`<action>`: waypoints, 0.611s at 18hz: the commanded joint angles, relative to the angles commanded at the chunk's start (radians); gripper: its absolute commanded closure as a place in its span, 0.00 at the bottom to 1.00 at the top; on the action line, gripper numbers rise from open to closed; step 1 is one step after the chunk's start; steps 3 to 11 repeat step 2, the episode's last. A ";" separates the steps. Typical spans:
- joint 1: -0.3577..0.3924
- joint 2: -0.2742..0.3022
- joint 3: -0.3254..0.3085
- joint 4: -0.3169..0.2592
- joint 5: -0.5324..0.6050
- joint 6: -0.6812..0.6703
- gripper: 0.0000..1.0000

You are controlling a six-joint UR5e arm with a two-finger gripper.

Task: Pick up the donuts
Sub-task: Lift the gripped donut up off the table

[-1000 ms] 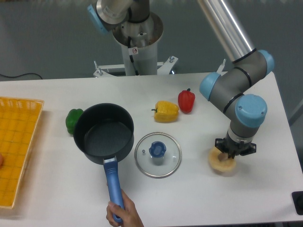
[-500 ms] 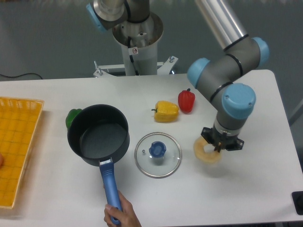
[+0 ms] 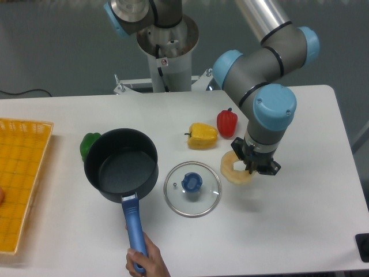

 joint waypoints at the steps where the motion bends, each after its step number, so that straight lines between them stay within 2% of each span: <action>1: 0.000 0.002 0.000 0.000 -0.002 0.000 0.81; 11: 0.000 0.006 0.000 -0.002 -0.003 0.000 0.81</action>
